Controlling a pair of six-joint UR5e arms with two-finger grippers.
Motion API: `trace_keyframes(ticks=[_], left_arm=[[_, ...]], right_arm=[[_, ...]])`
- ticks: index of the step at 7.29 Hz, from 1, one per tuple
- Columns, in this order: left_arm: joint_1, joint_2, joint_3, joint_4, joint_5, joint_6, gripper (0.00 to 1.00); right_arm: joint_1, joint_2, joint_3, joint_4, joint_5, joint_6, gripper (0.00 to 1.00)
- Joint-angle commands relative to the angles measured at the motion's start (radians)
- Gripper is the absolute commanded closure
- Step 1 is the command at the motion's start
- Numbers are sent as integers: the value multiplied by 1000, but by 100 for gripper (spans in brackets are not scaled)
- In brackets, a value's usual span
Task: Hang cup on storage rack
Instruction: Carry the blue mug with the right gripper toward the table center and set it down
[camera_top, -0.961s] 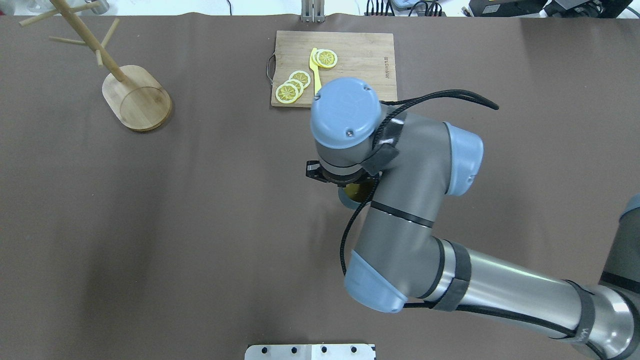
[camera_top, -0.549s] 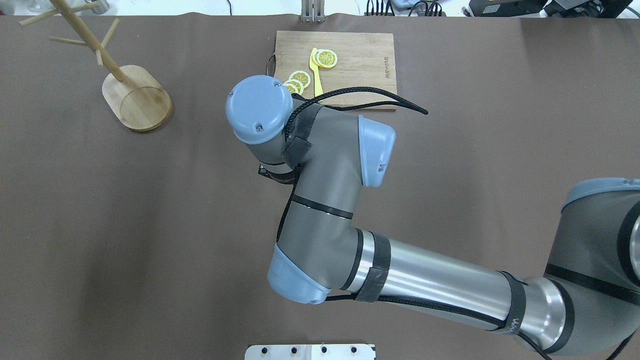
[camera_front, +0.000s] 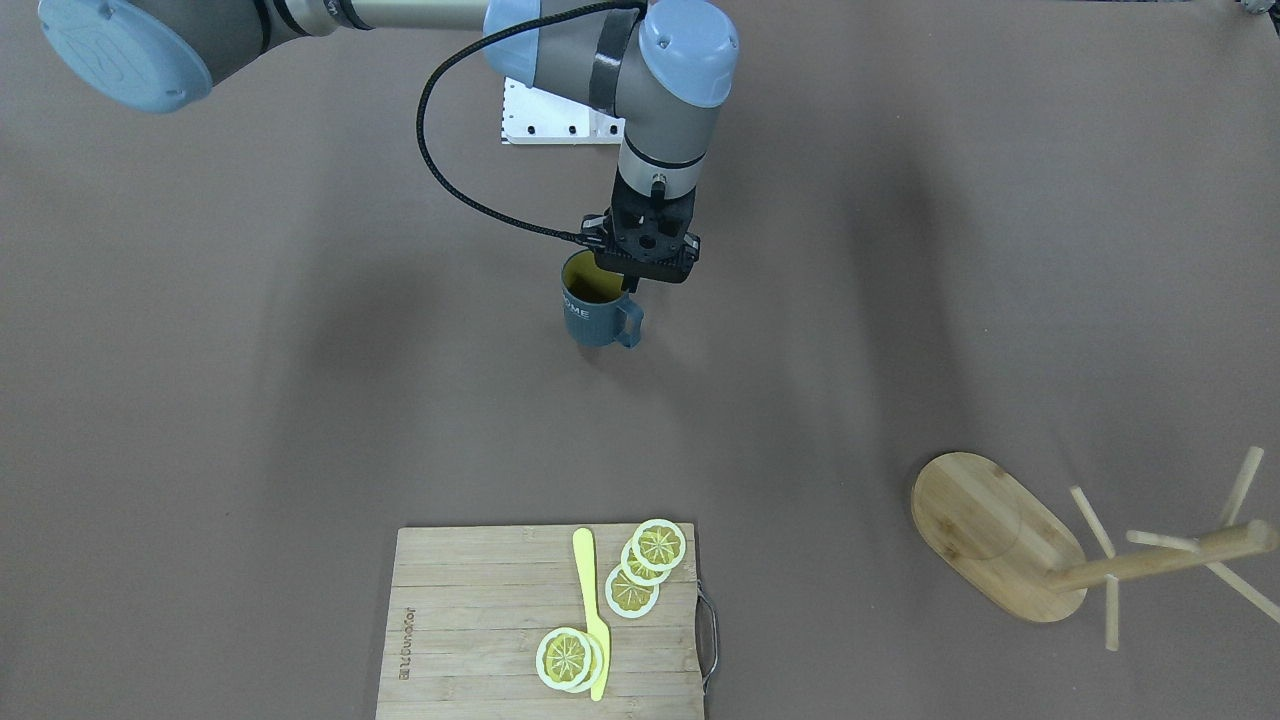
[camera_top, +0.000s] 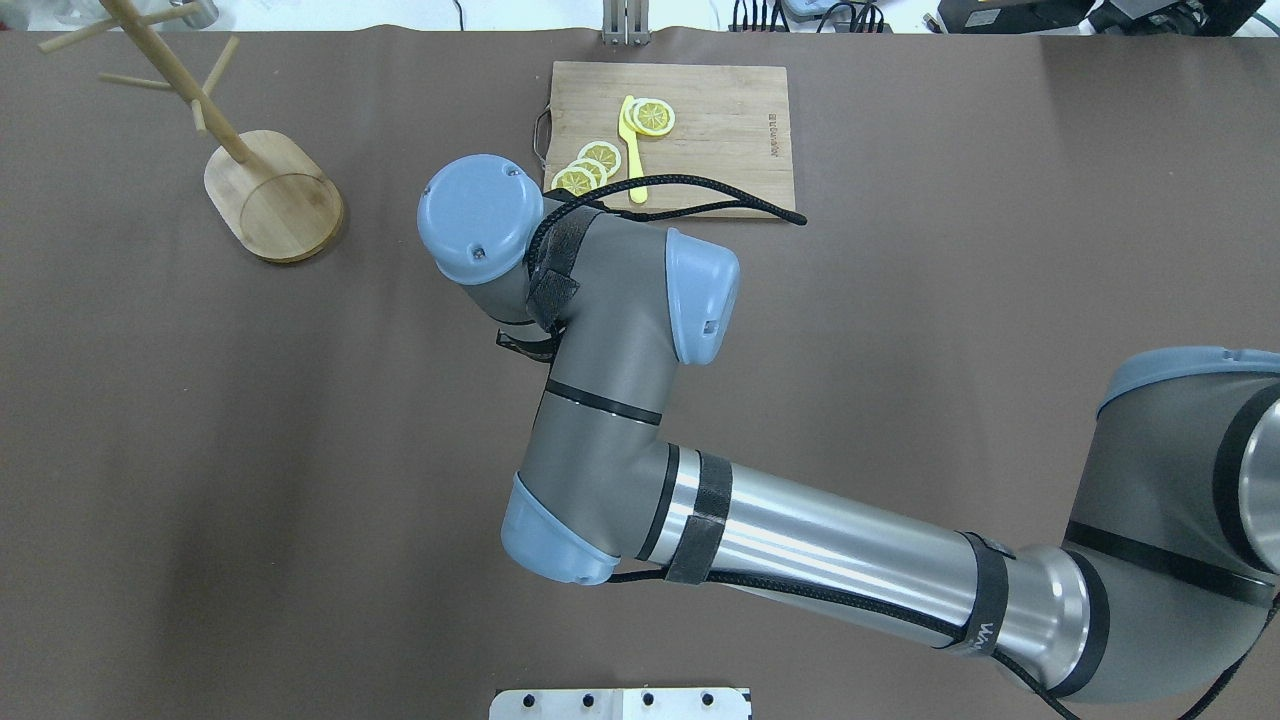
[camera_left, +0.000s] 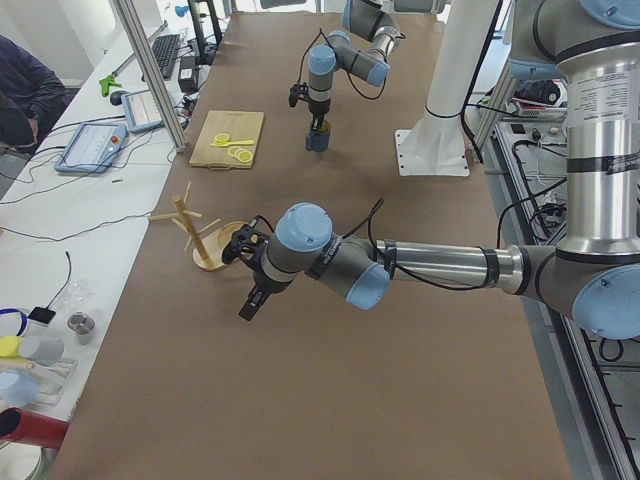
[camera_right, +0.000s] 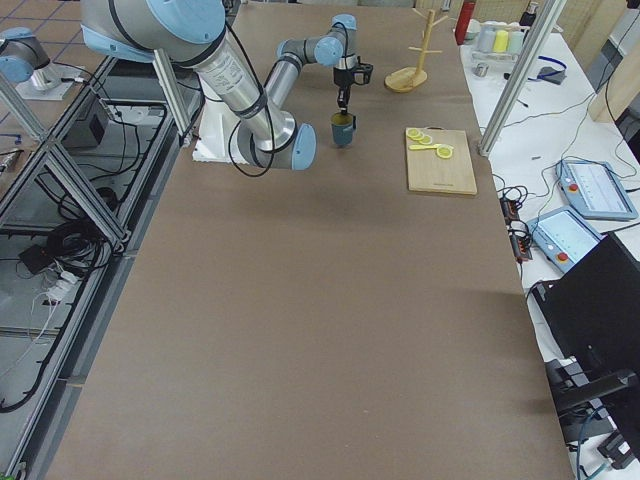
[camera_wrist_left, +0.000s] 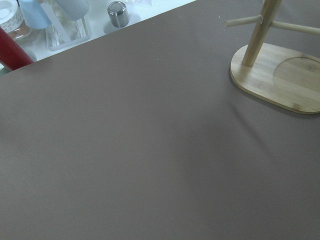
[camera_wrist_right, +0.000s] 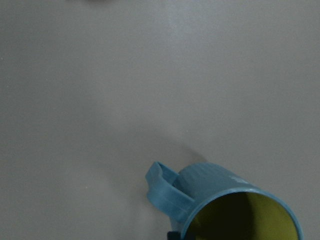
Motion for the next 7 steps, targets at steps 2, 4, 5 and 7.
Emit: trace_keyframes(ticks=[2,4,5,7], left_arm=[[0,0,-1,0,0,-2,1],[0,0,2,0,0,-2,1],[0,0,2,0,0,-2,1],[0,-3,-1,0,-2,-3,1]], right_arm=[[16,3,-38,40,-3,-18,100],[16,2,-58,116,-38,-16,0],[21,2,-53,120,-40,-18,0],[80,-1,-11,114,-6,-57,0]])
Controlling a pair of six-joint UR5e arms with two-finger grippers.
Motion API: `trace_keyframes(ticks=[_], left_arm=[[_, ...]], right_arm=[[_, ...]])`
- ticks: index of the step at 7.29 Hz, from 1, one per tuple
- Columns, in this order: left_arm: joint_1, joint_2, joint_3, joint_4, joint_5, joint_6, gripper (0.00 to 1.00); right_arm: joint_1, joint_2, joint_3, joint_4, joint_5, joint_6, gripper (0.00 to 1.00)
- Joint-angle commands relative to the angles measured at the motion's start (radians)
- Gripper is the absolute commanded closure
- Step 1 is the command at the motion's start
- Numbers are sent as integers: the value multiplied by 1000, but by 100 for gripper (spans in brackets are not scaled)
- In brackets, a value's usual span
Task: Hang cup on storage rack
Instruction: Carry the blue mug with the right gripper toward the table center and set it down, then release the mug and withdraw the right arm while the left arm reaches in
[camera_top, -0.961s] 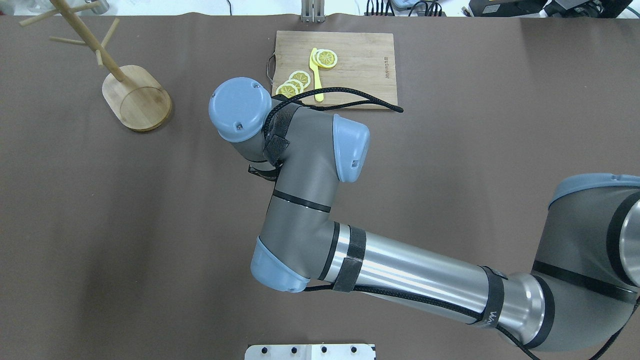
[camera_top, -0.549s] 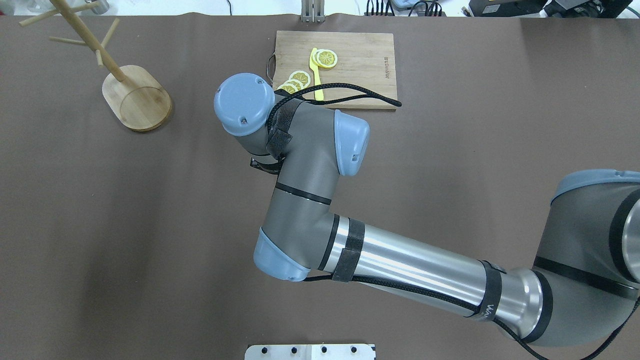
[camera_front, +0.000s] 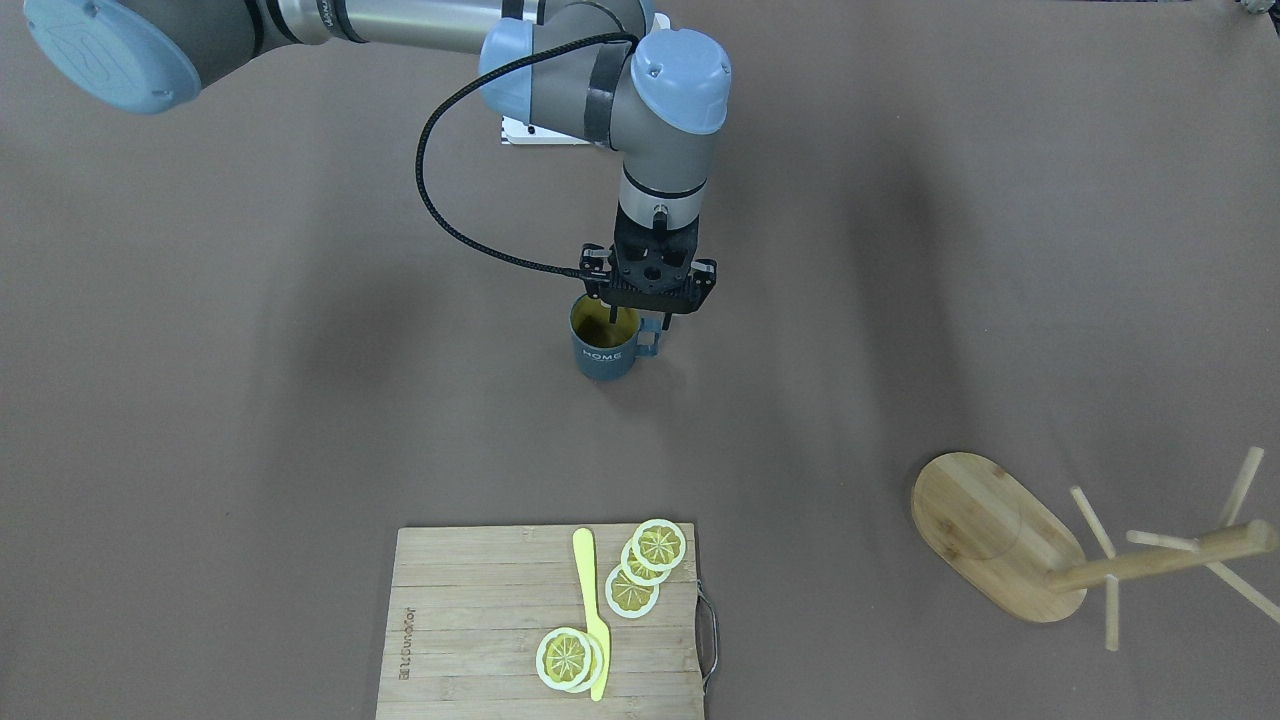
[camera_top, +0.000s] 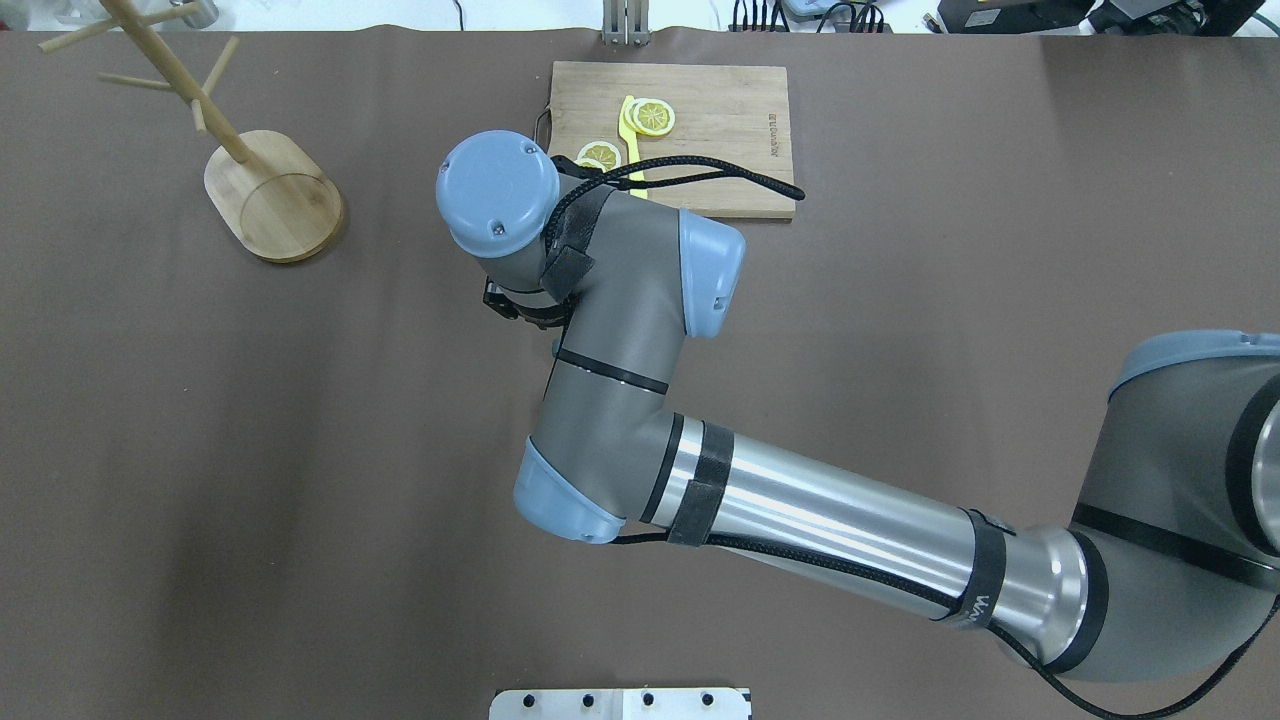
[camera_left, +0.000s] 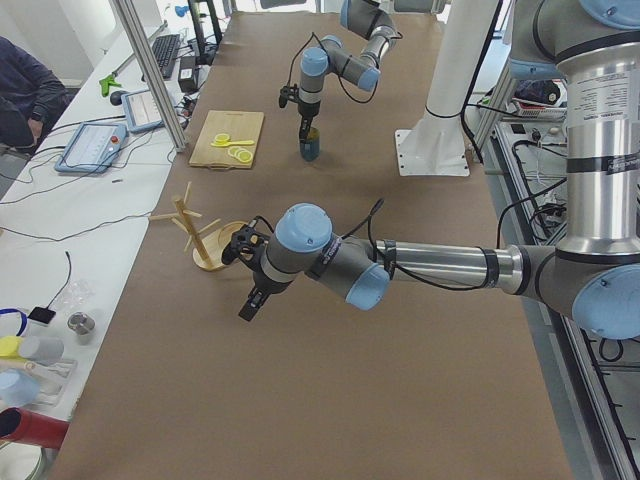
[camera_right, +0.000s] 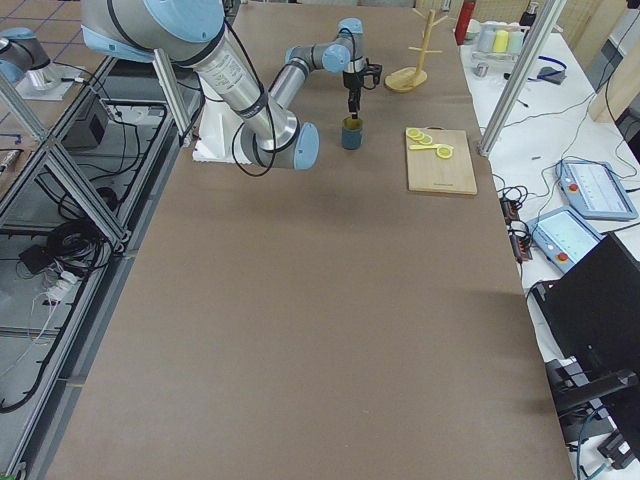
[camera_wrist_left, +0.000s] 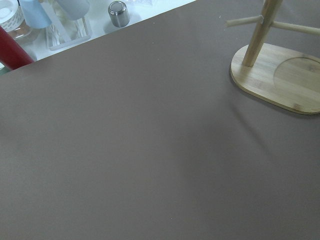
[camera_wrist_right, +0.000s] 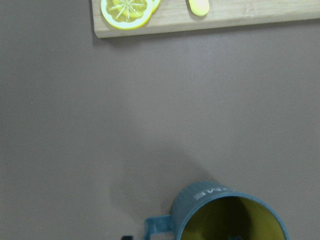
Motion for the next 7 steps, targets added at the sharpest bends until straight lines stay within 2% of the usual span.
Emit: trace_keyframes(ticks=[1,2,3,4,6,7], left_arm=[[0,-3,-13,-2,-3,-24,1],[2,-6,-18,-5,-6,-74,1],[8,-9,-25,-62,-7,-155,1],[49,-11,-25,-177,-7,-218,1],[148,-11,-25,-376,-4,-401,1],[188,-11,-25,-423,2,-426,1]], right_arm=[[92,-29,70,-11,80,-70,0],[135,-85,125,-14,101,-131,0],[184,-162,182,-13,127,-224,0],[237,-219,207,-10,162,-318,0],[360,-298,209,1,235,-520,0],[423,-360,209,33,278,-626,0]])
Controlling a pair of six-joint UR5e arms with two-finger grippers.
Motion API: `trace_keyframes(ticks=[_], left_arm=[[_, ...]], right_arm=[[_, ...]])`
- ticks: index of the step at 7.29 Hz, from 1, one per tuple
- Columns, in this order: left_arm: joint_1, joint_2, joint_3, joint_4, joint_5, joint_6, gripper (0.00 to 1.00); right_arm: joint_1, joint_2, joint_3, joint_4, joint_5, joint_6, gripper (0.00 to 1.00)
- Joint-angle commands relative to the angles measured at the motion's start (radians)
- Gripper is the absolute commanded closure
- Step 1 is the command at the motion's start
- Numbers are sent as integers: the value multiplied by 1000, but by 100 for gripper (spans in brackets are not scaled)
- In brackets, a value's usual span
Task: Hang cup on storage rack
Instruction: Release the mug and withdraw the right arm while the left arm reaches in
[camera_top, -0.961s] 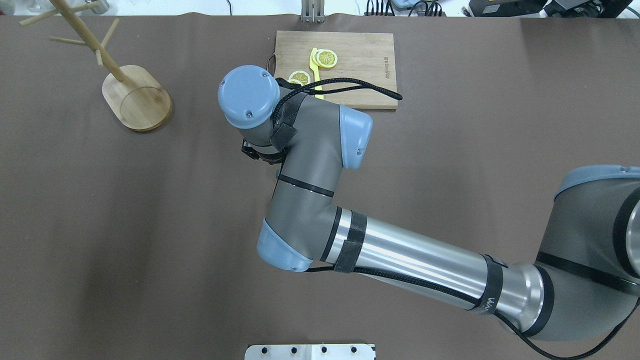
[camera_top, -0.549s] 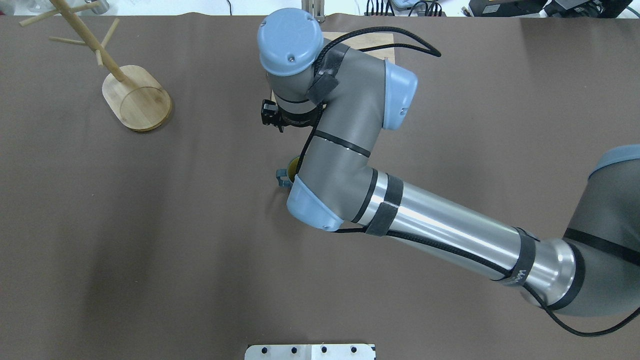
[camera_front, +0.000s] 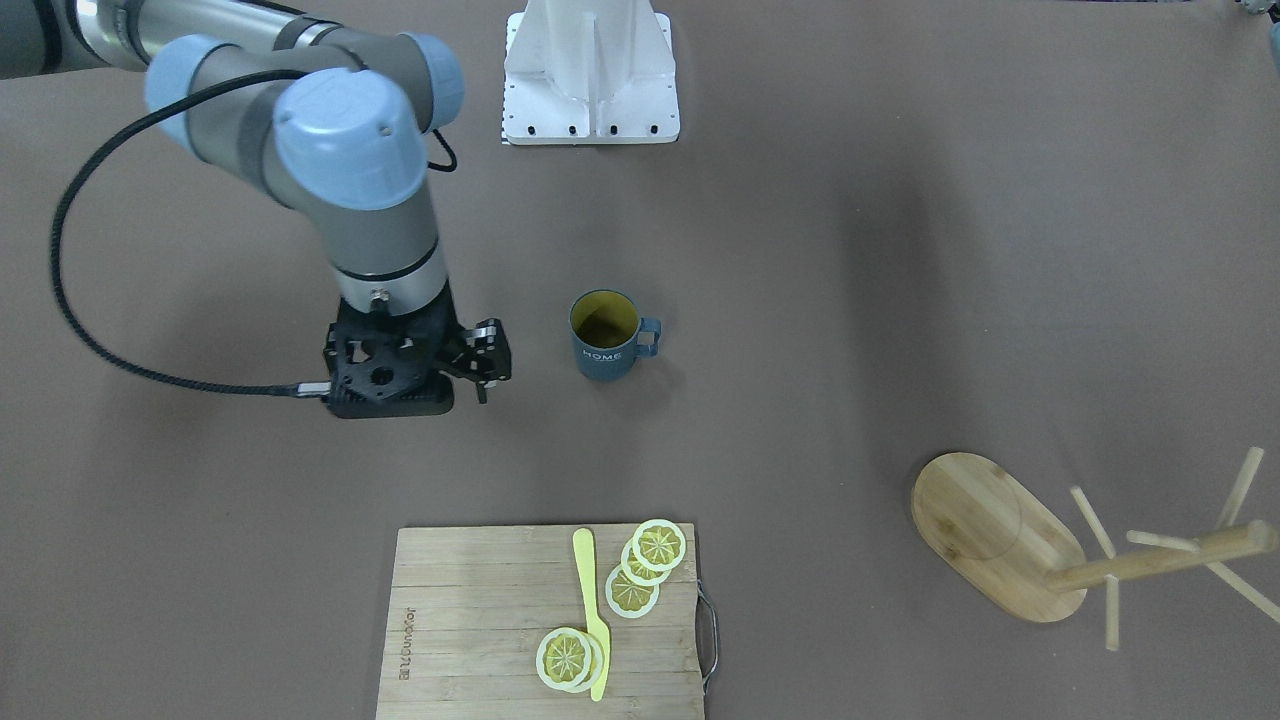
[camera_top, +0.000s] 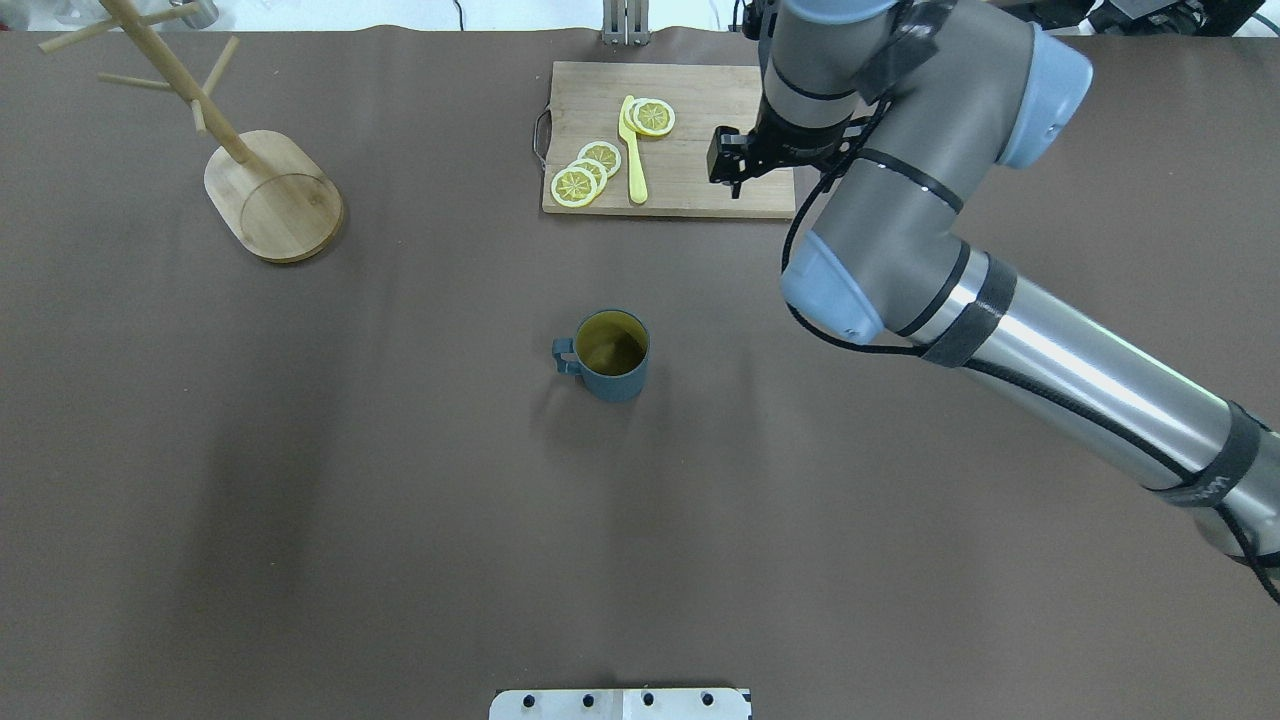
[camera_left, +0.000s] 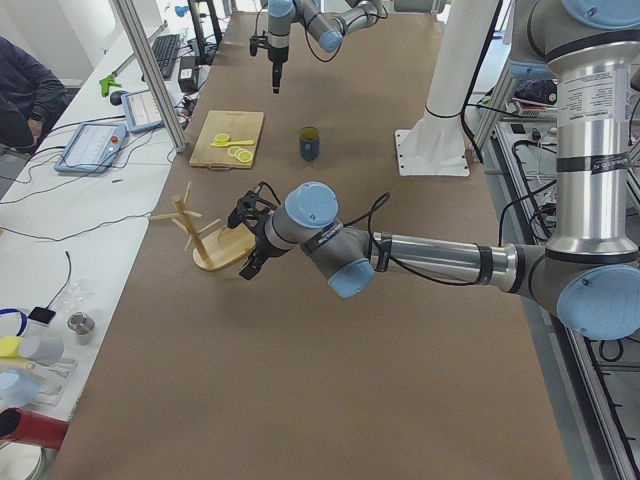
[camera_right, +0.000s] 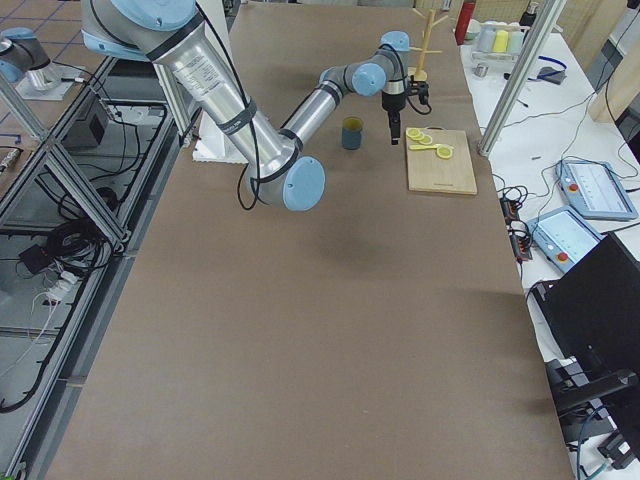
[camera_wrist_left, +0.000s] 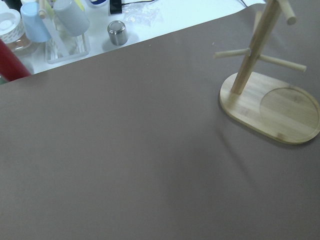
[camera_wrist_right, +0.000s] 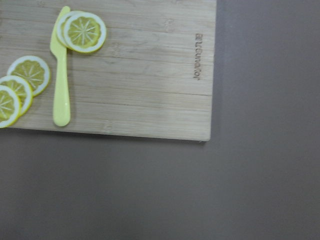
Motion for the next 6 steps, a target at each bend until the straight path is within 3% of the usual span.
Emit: trace_keyframes(ticks=[1,3,6], left_arm=[[72,-2,-6,-93,8,-66,1],[119,-12,-48,-92,31,-150,1],[303,-93,-54,-86,184,-340,2]], right_arm=[[145,-148,1,80,85,-240,0],[274,-269,1,97,146,-465,0],[473,-447,-13,94,218,-798,0]])
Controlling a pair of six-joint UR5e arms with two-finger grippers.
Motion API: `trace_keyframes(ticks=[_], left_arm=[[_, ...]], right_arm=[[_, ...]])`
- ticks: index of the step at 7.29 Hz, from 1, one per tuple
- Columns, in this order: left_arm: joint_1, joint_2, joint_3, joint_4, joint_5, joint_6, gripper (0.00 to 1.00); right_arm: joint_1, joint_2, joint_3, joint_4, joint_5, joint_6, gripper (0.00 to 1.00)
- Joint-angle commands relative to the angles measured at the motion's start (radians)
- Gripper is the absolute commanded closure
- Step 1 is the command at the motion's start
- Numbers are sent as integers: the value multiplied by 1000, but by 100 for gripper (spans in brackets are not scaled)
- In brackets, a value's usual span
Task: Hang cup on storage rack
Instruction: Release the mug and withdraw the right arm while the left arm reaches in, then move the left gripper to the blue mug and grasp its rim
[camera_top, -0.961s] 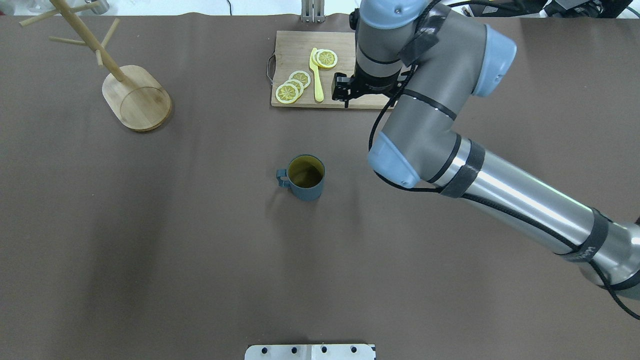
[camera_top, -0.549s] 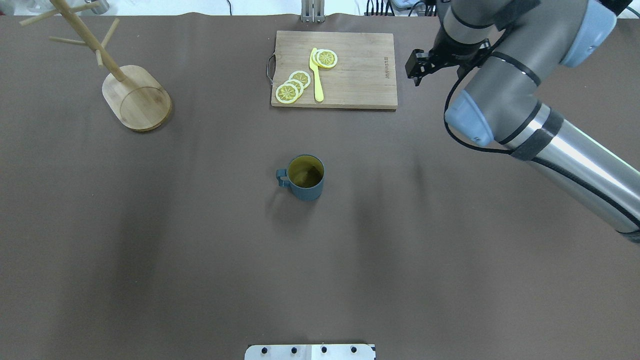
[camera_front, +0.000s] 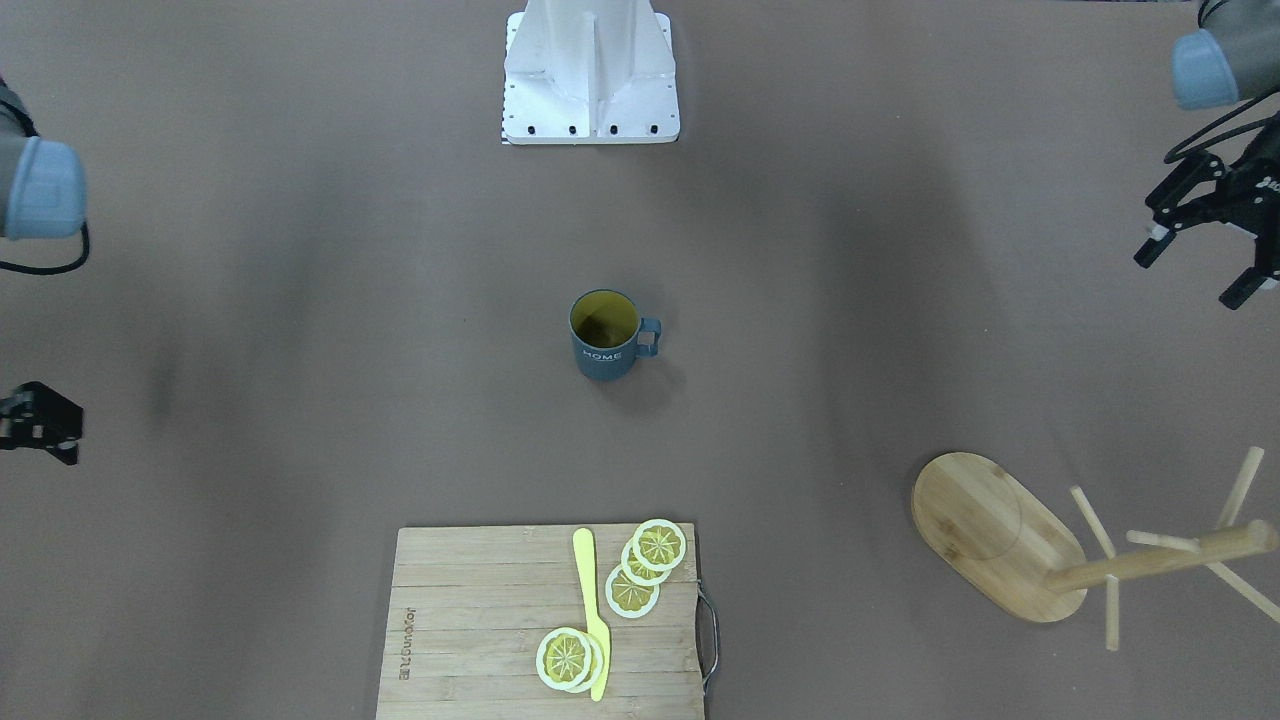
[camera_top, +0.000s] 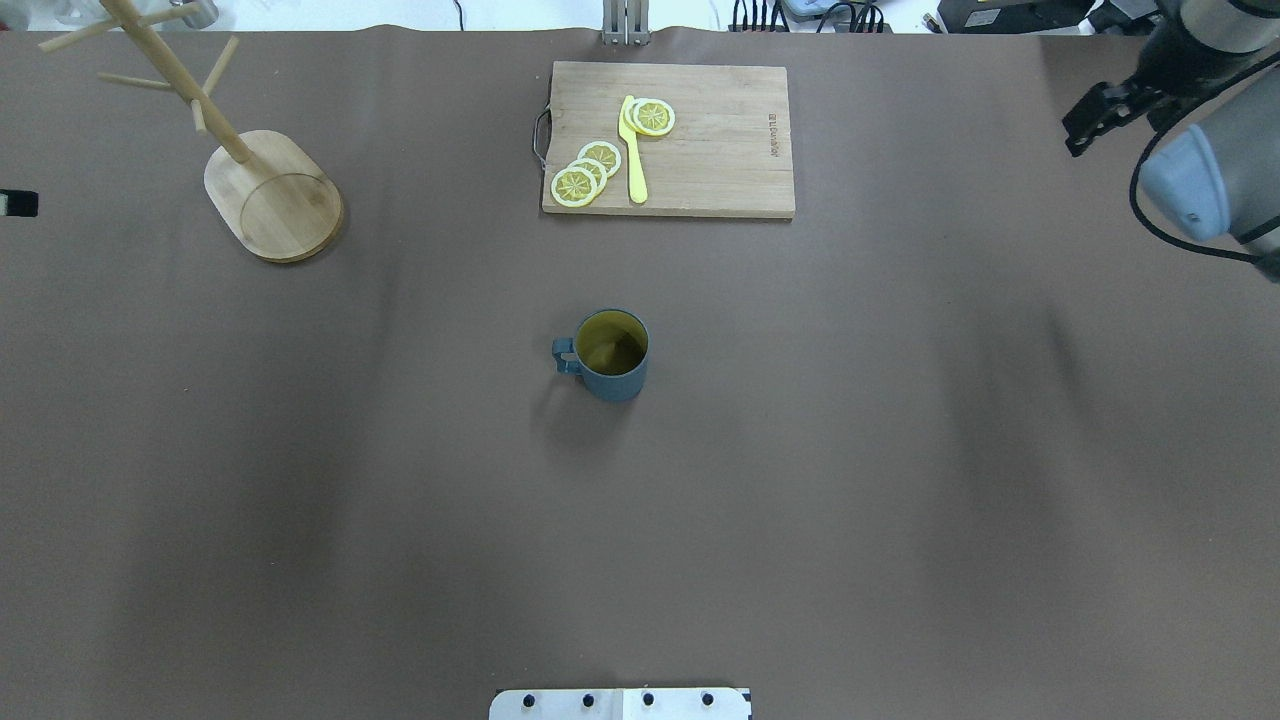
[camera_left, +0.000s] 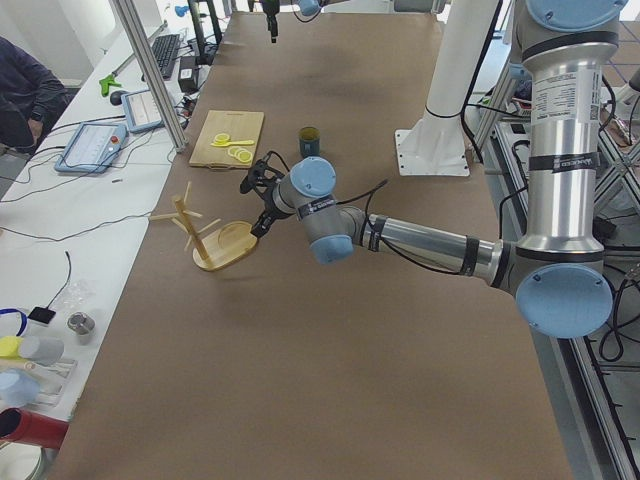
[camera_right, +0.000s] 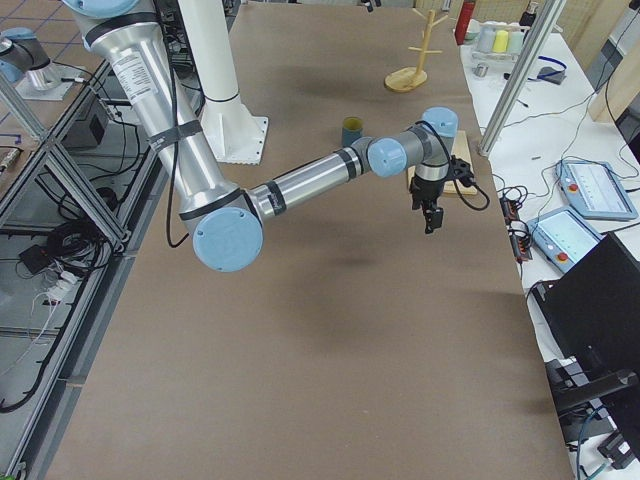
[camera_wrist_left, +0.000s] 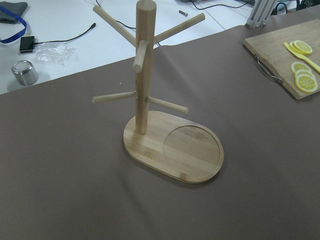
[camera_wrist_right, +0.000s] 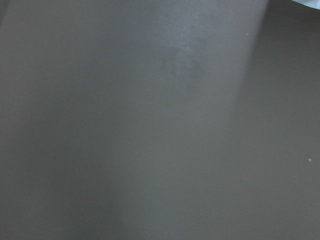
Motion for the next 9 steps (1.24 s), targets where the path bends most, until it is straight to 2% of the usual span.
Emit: trace_keyframes(ticks=[1,4,5,6,7,9], left_arm=[[128,-55,-2,6,106,-101,2],[335,-106,-34,31,291,-209,2],[411,-123,-64,78,374,-243,2],[500,-129,-80,98,487,-252,2],[580,-164,-74,129,578,-254,2],[682,-261,-51,224,678,-299,2]], right_arm=[[138,-152,-8,1,49,-200,0],[243,-360,6,26,54,-242,0],[252,-403,4,102,56,-237,0],[252,-435,-3,180,63,-231,0],[252,-444,-3,188,77,-231,0],[252,-452,3,190,92,-233,0]])
